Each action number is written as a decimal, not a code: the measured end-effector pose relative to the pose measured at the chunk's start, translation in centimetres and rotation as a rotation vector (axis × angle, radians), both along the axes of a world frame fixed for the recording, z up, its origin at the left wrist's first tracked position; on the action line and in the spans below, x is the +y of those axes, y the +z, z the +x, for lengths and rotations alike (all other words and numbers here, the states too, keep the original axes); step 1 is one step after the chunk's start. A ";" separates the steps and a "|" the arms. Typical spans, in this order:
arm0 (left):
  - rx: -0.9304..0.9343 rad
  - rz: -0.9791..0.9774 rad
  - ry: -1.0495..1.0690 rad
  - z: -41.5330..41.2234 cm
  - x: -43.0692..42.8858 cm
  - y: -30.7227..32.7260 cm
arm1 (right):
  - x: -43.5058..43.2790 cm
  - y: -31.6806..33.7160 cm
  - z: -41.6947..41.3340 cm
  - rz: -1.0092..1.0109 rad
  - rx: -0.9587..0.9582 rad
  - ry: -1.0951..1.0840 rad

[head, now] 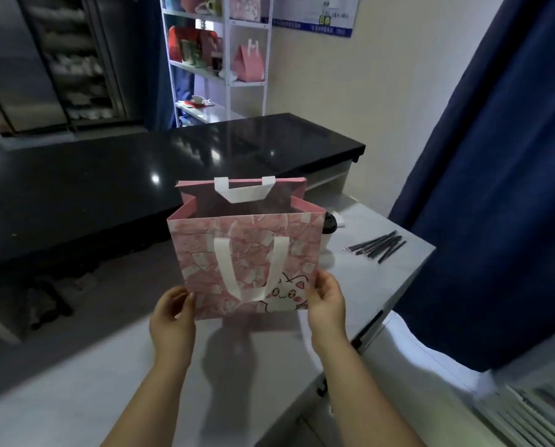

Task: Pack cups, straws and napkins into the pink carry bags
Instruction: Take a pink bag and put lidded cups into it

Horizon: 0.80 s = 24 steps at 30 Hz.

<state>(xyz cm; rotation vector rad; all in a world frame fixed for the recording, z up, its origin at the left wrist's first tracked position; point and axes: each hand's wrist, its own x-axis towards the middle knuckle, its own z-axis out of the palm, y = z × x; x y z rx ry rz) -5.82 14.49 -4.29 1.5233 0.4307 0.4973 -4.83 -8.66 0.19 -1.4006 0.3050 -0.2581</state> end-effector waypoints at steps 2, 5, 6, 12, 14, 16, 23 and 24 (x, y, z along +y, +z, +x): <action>-0.006 0.005 0.029 1.2 -1.2 -0.1 | -1.0 -0.5 2.4 0.025 0.024 0.025; 0.004 0.018 0.085 2.1 -2.9 -0.8 | -2.7 -1.6 5.5 0.056 0.037 0.080; 0.014 0.008 0.116 2.4 -3.5 -1.0 | -3.4 -1.8 6.6 0.052 0.038 0.113; 0.024 -0.065 0.338 2.2 -9.4 -1.6 | -7.6 -3.5 12.1 -0.018 0.041 0.365; 0.035 -0.071 0.412 1.5 -11.5 -1.7 | -9.1 -3.9 13.2 -0.043 0.037 0.442; 0.047 -0.068 0.473 0.9 -13.3 -1.6 | -10.3 -4.3 13.9 -0.029 0.033 0.514; 0.167 -0.040 0.525 -0.8 -16.5 -1.4 | -12.4 -5.7 14.4 -0.046 0.067 0.643; 0.188 -0.024 0.525 -0.9 -16.6 -1.4 | -12.6 -5.9 14.3 -0.055 0.073 0.646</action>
